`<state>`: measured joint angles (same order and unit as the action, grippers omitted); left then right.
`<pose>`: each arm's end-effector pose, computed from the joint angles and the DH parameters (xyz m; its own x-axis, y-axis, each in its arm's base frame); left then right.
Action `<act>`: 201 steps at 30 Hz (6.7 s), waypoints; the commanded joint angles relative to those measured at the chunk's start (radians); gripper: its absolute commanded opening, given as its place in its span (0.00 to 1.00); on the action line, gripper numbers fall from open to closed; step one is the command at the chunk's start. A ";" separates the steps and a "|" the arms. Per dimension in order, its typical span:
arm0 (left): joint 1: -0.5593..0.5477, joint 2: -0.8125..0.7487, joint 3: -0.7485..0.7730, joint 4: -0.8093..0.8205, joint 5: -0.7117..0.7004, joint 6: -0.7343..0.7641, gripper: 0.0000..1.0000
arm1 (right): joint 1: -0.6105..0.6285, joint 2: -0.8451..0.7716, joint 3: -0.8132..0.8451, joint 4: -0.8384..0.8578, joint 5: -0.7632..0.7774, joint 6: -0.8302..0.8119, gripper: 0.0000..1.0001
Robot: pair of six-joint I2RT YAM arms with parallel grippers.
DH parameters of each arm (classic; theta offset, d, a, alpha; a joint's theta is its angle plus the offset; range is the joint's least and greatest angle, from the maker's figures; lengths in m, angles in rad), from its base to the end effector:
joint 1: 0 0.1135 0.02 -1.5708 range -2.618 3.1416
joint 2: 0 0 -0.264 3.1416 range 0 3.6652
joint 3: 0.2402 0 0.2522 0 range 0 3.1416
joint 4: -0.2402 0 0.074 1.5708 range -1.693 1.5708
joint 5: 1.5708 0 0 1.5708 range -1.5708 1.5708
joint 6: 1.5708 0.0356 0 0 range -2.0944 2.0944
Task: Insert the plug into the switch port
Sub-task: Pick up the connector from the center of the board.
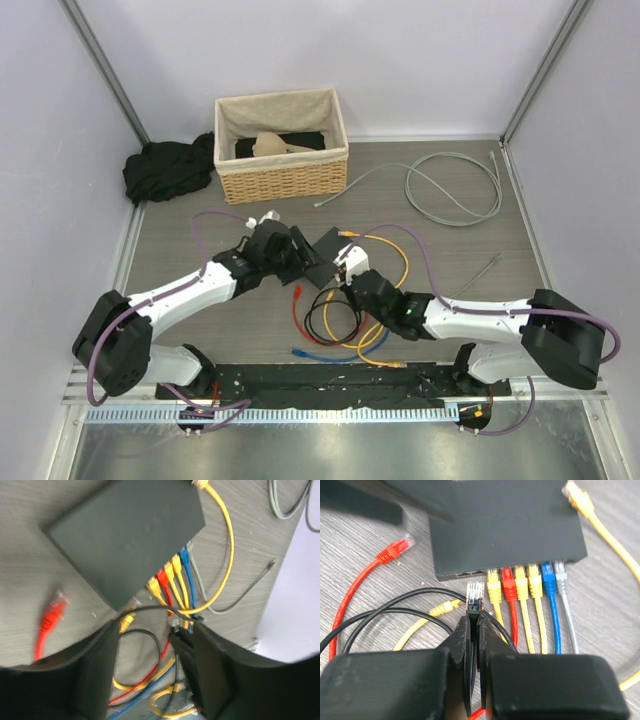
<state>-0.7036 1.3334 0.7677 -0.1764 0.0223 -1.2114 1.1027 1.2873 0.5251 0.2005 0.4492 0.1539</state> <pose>0.2112 -0.1802 0.2154 -0.7985 -0.5499 -0.2451 -0.2505 0.6737 -0.6953 0.1286 0.2202 0.1847 -0.3353 -0.3571 -0.8718 -0.5937 0.7986 -0.0988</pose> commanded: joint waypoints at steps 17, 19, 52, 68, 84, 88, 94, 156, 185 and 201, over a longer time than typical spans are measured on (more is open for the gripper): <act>0.122 0.216 0.225 0.055 0.050 0.739 0.83 | -0.283 0.089 0.009 0.103 -0.520 0.091 0.01; 0.130 0.230 0.248 0.043 0.039 0.759 0.83 | -0.296 0.089 0.024 0.097 -0.523 0.087 0.01; 0.130 0.308 0.314 -0.003 0.165 0.839 0.82 | -0.334 0.170 0.019 0.020 -0.646 0.171 0.01; -0.114 0.191 0.151 -0.156 0.096 0.722 0.57 | -0.336 0.017 0.003 -0.036 -0.558 0.174 0.01; -0.188 0.299 0.202 -0.193 -0.009 0.733 0.22 | -0.336 -0.039 -0.042 -0.023 -0.549 0.203 0.01; -0.189 0.213 0.191 -0.195 -0.002 0.705 0.07 | -0.336 -0.074 -0.050 -0.032 -0.544 0.205 0.01; -0.191 -0.057 0.108 -0.234 -0.099 0.607 0.00 | -0.336 -0.181 -0.036 -0.061 -0.531 0.204 0.01; -0.352 0.435 0.323 -0.347 -0.360 0.391 0.58 | -0.366 0.096 -0.019 0.089 -0.603 0.179 0.01; -0.352 0.279 0.186 -0.480 -0.432 0.227 0.48 | -0.366 0.228 0.016 0.185 -0.632 0.176 0.01; -0.332 0.161 0.222 -0.410 -0.493 0.259 0.76 | -0.366 0.239 0.015 0.195 -0.632 0.187 0.01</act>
<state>-1.0508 1.5414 0.9470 -0.6250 -0.4213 -0.9756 0.7376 1.5143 0.5152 0.3378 -0.1856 0.3290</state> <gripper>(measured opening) 0.713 0.058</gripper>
